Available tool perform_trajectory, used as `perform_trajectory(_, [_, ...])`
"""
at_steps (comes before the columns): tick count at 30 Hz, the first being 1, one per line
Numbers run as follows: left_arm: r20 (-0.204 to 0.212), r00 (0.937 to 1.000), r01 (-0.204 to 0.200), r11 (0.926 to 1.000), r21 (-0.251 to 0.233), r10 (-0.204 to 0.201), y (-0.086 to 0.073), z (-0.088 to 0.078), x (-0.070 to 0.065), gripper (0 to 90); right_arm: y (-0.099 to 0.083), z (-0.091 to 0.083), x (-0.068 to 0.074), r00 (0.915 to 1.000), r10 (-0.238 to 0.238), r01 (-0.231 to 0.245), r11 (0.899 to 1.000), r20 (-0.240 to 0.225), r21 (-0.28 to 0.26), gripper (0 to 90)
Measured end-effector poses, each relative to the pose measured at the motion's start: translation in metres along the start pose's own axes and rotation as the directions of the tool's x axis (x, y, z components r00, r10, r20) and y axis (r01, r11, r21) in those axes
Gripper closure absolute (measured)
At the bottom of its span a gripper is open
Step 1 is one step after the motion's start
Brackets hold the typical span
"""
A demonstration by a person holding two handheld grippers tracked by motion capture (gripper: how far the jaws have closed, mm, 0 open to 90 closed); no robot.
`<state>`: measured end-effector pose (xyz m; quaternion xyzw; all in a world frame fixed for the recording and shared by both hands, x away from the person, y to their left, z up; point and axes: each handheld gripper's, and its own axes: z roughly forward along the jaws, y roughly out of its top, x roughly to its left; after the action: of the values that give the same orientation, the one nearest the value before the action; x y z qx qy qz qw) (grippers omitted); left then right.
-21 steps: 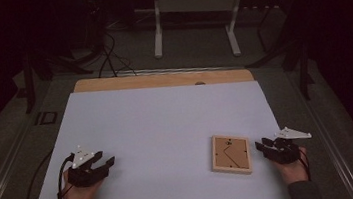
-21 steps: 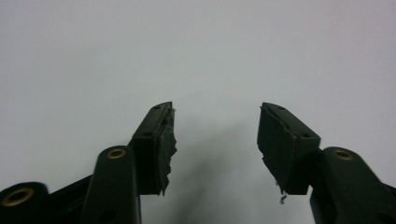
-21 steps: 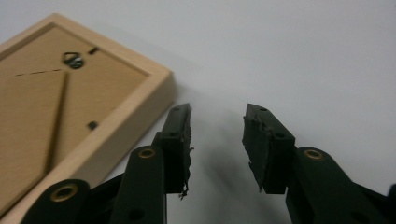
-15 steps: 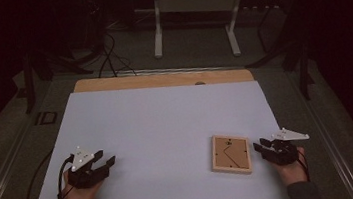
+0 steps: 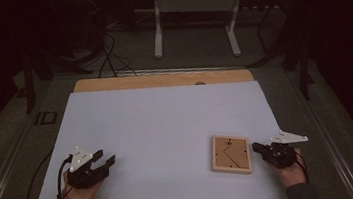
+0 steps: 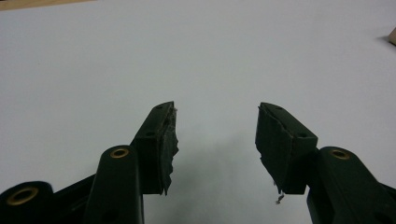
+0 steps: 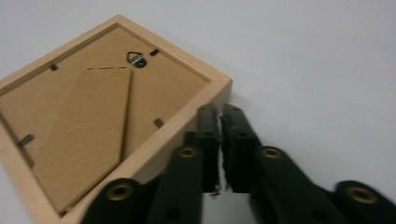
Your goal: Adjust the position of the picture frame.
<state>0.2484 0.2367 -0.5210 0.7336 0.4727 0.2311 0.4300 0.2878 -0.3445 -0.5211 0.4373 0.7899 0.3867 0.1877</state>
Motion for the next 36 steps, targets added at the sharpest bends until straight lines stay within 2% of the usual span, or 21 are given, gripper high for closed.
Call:
perform_trajectory(11, [0.004, 1.0, -0.005, 0.9999, 0.009, 0.005, 0.0, 0.002, -0.002, 48.2, -0.003, -0.001, 0.008, 0.9963, -0.043, 0.047, 0.998, -0.074, 0.047, 89.8])
perform_trajectory(19, [0.003, 1.0, -0.005, 0.9999, 0.011, 0.005, 0.0, 0.002, -0.003, 48.6, -0.007, -0.003, 0.008, 0.9945, -0.052, 0.059, 0.995, -0.091, 0.08, 89.8])
perform_trajectory(22, [0.003, 1.0, -0.006, 0.9999, 0.01, 0.006, 0.0, 0.002, -0.003, 48.6, -0.011, -0.003, 0.011, 0.9927, -0.065, 0.077, 0.991, -0.101, 0.113, 89.8])
perform_trajectory(36, [0.009, 0.9999, -0.008, 0.9998, 0.016, 0.008, 0.001, 0.004, -0.004, 49.3, -0.007, 0.002, 0.026, 0.9817, -0.096, 0.117, 0.986, -0.164, 0.122, 89.8])
